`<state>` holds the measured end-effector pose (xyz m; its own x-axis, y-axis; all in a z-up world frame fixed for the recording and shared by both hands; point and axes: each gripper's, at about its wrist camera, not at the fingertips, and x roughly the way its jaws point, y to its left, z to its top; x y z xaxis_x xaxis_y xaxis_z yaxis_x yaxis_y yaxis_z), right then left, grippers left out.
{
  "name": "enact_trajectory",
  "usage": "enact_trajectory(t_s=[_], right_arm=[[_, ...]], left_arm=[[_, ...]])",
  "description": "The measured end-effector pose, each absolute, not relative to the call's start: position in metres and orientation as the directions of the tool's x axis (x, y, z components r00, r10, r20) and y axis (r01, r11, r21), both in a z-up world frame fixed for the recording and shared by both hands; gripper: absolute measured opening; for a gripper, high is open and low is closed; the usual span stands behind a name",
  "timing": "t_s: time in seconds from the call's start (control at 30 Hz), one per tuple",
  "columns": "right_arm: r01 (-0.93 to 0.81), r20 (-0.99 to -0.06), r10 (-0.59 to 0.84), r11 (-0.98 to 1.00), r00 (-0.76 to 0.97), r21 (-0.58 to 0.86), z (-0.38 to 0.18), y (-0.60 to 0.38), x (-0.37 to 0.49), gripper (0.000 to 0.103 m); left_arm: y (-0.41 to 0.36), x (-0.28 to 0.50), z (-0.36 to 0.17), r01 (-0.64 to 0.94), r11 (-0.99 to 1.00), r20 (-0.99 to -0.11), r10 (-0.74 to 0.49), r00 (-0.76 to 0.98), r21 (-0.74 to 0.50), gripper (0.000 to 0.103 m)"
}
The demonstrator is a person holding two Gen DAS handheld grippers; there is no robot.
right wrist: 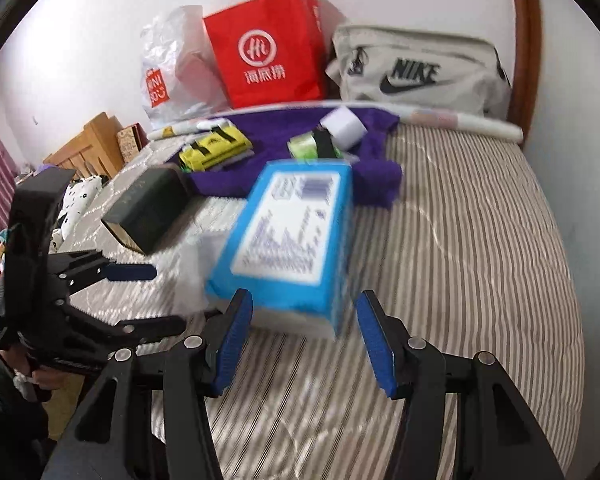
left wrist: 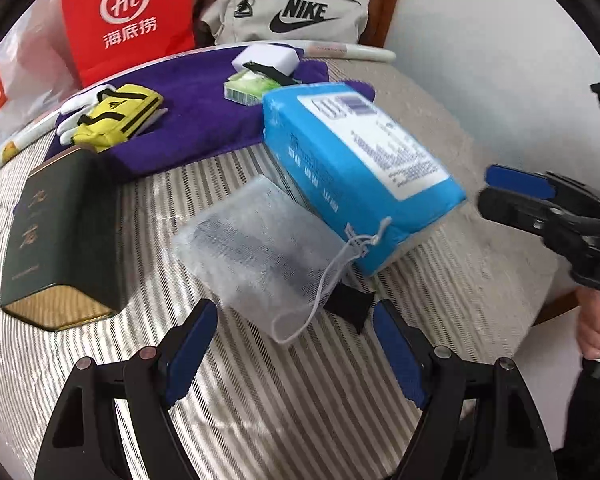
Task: Organize soft objects
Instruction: 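Grasp the clear plastic bag with the left tool while the right tool moves to the second black strap, then grasp the second black strap with the right tool while the left tool lifts the plastic bag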
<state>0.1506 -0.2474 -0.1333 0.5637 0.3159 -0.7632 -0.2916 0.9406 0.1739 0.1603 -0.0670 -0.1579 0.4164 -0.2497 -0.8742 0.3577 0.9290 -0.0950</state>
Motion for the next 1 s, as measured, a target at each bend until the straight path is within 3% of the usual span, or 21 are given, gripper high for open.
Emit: enact_trajectory(t_s=[0.2,0.33,0.4,0.47,0.6,1.0], right_arm=[[-0.262,-0.782,0.303,0.947,0.544,0.184,-0.151,-0.257,0.145,0.055],[-0.248,-0.796,0.304,0.948,0.523,0.198,-0.158,-0.261,0.149,0.055],[-0.246,-0.800,0.300,0.949,0.519,0.196,-0.159,-0.261,0.150,0.055],[-0.255,-0.799,0.305,0.947,0.518,0.196,-0.160,-0.260,0.149,0.054],[-0.292,-0.802,0.328,0.935,0.500,0.201,-0.166,-0.248,0.144,0.054],[-0.445,-0.796,0.368,0.884,0.480,0.140,-0.192,-0.182,0.126,0.053]], left_arm=[[-0.078,0.163,-0.168,0.391,0.919,-0.858,-0.239,0.455,-0.049,0.077],[-0.084,0.172,-0.175,0.409,0.912,-0.862,-0.241,0.446,-0.043,0.054],[-0.085,0.176,-0.176,0.408,0.913,-0.859,-0.234,0.456,-0.033,0.052],[-0.084,0.177,-0.173,0.405,0.914,-0.846,-0.244,0.474,-0.036,0.035],[-0.076,0.178,-0.171,0.403,0.907,-0.837,-0.313,0.449,-0.123,0.014],[-0.023,0.138,-0.171,0.327,0.939,-0.843,-0.262,0.470,-0.109,0.009]])
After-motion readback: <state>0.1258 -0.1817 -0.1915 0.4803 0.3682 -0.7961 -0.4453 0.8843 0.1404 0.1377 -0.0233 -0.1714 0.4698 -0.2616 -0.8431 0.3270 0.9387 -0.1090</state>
